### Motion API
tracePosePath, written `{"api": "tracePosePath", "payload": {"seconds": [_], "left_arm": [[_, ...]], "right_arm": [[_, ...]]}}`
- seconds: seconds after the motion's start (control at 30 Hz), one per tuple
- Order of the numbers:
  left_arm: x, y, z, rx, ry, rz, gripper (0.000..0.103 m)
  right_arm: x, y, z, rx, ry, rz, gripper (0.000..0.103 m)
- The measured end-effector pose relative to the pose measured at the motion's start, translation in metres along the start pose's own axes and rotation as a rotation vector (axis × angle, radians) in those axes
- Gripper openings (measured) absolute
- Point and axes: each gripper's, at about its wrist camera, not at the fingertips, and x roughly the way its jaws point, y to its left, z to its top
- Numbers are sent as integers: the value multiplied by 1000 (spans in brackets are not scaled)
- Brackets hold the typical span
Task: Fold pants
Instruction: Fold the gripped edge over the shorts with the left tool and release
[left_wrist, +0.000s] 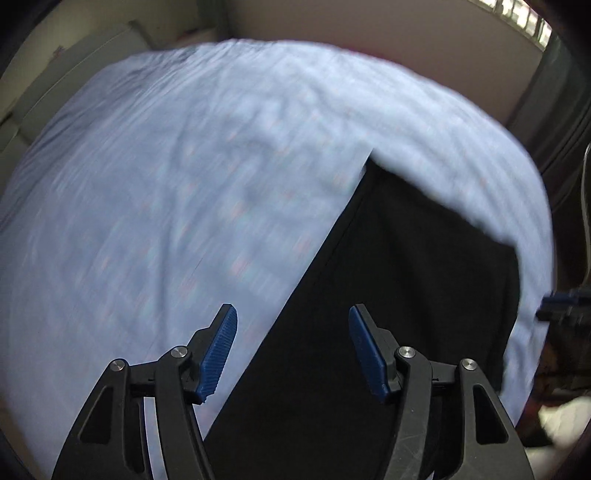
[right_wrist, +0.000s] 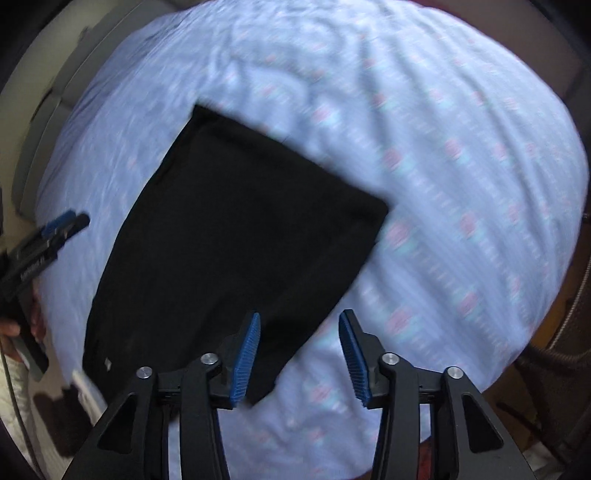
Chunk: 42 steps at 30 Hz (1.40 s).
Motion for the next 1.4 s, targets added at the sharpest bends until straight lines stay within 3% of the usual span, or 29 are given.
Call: {"api": "tracePosePath", "payload": {"seconds": [0.1, 0.27, 0.43, 0.57, 0.63, 0.7, 0.73, 0.77, 0.87, 1.0, 1.03, 1.1, 1.13, 1.17, 1.2, 1.23, 1.3, 1.33, 1.4], "left_arm": [[-8, 26, -56, -39, 72, 23, 62], [-11, 68, -121, -132, 159, 33, 62], [6, 91, -145, -151, 199, 6, 66], [42, 90, -161, -91, 307, -58, 68], [50, 88, -169, -60, 321, -52, 67], [46, 90, -174, -78, 288, -66, 43], [42, 91, -175, -94, 278, -69, 24], [37, 91, -176, -97, 261, -53, 16], [21, 91, -178, -69, 205, -8, 13], [22, 97, -180, -69, 194, 47, 13], [24, 95, -180, -66, 200, 57, 14], [32, 90, -178, -56, 208, 107, 26], [33, 89, -179, -63, 211, 135, 38], [33, 87, -179, -67, 211, 161, 43], [29, 87, -181, -73, 204, 180, 44], [19, 89, -183, -93, 181, 178, 44], [-8, 94, -184, -173, 105, 185, 58], [-23, 98, -188, -218, 65, 195, 72], [-57, 104, -203, -309, -20, 190, 76]], "right_arm": [[15, 36, -17, -67, 67, 35, 47], [30, 91, -46, -183, 144, 60, 47], [50, 128, -72, -260, 208, 56, 47], [56, 130, -87, -214, 244, 46, 47], [56, 128, -94, -192, 253, 19, 47], [54, 125, -97, -166, 256, -8, 47], [51, 123, -100, -147, 257, -18, 47], [49, 122, -103, -133, 259, -20, 47], [42, 120, -112, -115, 262, -24, 47], [40, 115, -115, -115, 274, -47, 47], [41, 116, -117, -118, 280, -51, 47], [42, 117, -118, -125, 279, -62, 47], [41, 118, -118, -130, 276, -68, 47], [40, 117, -118, -132, 272, -74, 47], [39, 117, -118, -130, 268, -77, 47], [38, 119, -119, -127, 262, -79, 47], [32, 119, -119, -133, 243, -97, 47], [27, 118, -116, -140, 229, -100, 47], [18, 123, -112, -166, 196, -92, 47]]}}
